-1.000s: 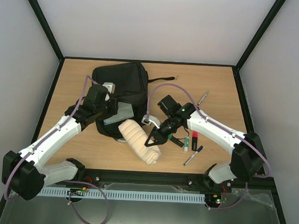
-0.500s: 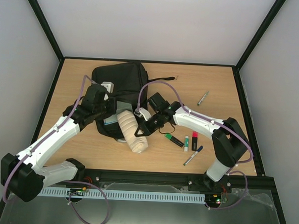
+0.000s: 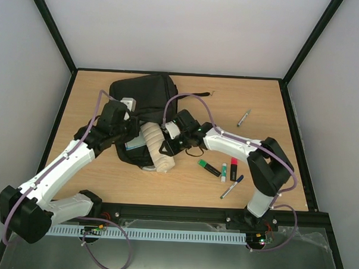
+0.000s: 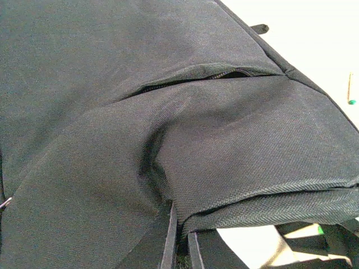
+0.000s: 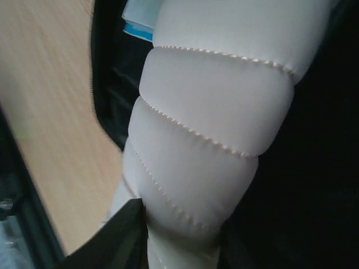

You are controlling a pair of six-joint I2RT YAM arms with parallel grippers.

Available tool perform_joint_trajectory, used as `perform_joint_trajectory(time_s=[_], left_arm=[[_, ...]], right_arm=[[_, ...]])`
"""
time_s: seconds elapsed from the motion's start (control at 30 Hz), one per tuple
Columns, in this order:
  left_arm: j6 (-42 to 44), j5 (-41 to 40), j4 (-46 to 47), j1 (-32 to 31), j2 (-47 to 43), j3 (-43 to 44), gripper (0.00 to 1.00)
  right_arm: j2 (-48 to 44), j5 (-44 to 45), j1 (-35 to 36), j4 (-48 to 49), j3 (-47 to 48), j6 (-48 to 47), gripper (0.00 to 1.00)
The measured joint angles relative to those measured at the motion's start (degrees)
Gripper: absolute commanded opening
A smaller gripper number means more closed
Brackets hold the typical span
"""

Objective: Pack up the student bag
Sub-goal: Place the stationery at the center of the board.

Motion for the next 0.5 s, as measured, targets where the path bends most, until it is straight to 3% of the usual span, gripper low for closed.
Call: perform_joint_trajectory(time_s=[0.17,0.33,0.5], left_arm=[[0.33,-0.31,-0.48,0.00,-0.98,0.00,0.02],[0.90,-0.44,-0.63,-0.02,-3.08,0.00,0.02],[2.14,-0.55,-0.68,-0.20,-3.72,0.00,0.02]], right_arm=[[3.65,1.92,-0.20,0.81,1.42,-1.14,0.56],[0.22,2.03,-0.26,0.61,1.05,-2.95,0.67],[-8.00,1.81,-0.26,-1.11,-2.36,-7.37,0.69]])
